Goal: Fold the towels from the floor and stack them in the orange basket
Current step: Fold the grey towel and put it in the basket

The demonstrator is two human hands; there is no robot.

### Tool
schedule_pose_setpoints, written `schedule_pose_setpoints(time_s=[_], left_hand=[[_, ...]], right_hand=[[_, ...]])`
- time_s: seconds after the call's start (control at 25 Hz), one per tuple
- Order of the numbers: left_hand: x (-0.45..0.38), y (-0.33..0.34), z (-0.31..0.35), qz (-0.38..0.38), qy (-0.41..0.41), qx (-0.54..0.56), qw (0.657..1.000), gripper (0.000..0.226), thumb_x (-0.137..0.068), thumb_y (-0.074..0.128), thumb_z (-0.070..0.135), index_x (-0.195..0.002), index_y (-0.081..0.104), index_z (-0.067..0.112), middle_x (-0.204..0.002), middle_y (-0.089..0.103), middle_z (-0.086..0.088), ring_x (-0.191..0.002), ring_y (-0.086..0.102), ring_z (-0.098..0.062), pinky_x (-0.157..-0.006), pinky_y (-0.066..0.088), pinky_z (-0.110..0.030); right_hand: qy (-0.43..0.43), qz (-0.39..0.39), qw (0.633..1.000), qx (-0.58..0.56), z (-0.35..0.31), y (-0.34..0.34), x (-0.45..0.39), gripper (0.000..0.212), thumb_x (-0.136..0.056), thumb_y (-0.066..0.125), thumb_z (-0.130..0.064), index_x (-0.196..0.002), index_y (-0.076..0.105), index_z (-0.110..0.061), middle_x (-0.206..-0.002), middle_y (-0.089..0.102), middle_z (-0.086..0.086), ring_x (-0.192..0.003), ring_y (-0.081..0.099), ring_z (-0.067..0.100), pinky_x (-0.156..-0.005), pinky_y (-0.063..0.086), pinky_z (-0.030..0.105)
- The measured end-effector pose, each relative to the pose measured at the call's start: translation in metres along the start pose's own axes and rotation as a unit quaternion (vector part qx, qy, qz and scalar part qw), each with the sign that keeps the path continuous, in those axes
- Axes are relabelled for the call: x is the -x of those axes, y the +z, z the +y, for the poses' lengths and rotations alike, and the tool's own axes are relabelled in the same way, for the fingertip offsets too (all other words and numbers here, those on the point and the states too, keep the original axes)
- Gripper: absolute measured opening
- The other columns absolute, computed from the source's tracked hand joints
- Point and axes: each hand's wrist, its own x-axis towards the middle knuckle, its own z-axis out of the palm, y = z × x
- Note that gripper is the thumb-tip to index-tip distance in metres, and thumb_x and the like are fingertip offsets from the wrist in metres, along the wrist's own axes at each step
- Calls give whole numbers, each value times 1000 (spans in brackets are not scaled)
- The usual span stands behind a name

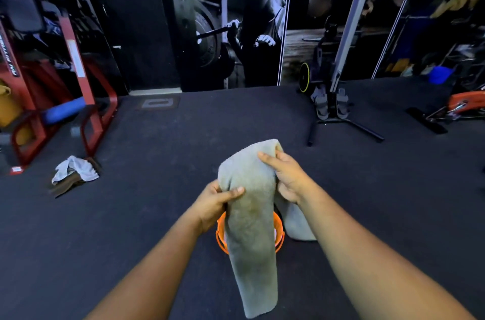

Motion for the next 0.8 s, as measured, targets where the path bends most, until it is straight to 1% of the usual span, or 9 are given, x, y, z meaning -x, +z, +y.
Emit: schedule_pose_setpoints(time_s=[0.08,0.16,0.24,0.32,0.44,0.56,0.64,0.72,0.8], left_hand=[[-10,0,10,44,49,-40,997,35,-91,73,5,-125,66,7,-121,74,-13,-115,70,-31,-90,59,-37],[-20,4,23,55,66,-89,992,36,-93,73,9,-127,63,12,-122,74,-8,-117,69,-26,-97,57,-42],[-26,5,27,40,50,-104,993,43,-94,73,22,-133,58,13,-126,72,-7,-120,68,-23,-104,54,-46],[-23,1,23,16,19,-103,994,50,-93,74,30,-136,57,12,-128,71,-9,-122,66,-27,-105,52,-49],[-10,-9,18,-11,-48,-120,992,46,-88,77,31,-128,67,11,-120,75,-10,-118,69,-31,-100,54,-47],[-13,-5,33,42,-20,-98,994,34,-91,75,25,-118,73,6,-112,77,-13,-111,72,-32,-95,59,-43],[-21,2,44,70,9,-59,996,27,-95,71,22,-117,72,7,-112,77,-15,-107,73,-32,-94,59,-44],[-22,9,48,48,16,-34,998,23,-100,64,16,-121,67,7,-115,75,-18,-106,73,-32,-94,58,-47],[-26,10,47,58,29,-59,996,23,-104,58,14,-124,64,4,-118,73,-21,-106,72,-34,-92,60,-49]], right_hand=[[78,-46,996,18,13,-19,13,37,-96,67,-23,-130,62,-8,-116,74,14,-95,74,27,-85,58,42],[151,-102,977,113,35,-34,26,44,-88,77,-32,-125,65,-12,-107,75,12,-78,70,21,-90,53,48],[118,-89,982,114,48,-33,30,48,-85,81,-30,-124,68,-5,-116,73,21,-92,69,28,-99,53,50],[44,-37,996,68,44,-24,30,38,-94,70,-19,-128,66,-2,-123,72,19,-113,69,31,-100,55,44],[-33,-5,996,82,38,-13,22,28,-101,62,-14,-127,66,-4,-120,74,14,-112,70,28,-94,59,38],[-52,46,996,63,39,-7,19,23,-101,62,-16,-119,68,-4,-114,76,15,-104,72,26,-87,60,35],[-41,28,998,39,38,-9,22,26,-98,63,-19,-119,67,-5,-113,76,14,-102,73,24,-85,61,32],[-13,-38,992,116,39,-15,25,32,-93,69,-14,-123,67,-3,-116,76,12,-109,72,24,-88,59,30],[1,-58,983,176,40,-19,25,33,-90,74,-8,-122,69,-2,-116,76,11,-113,71,27,-92,59,33]])
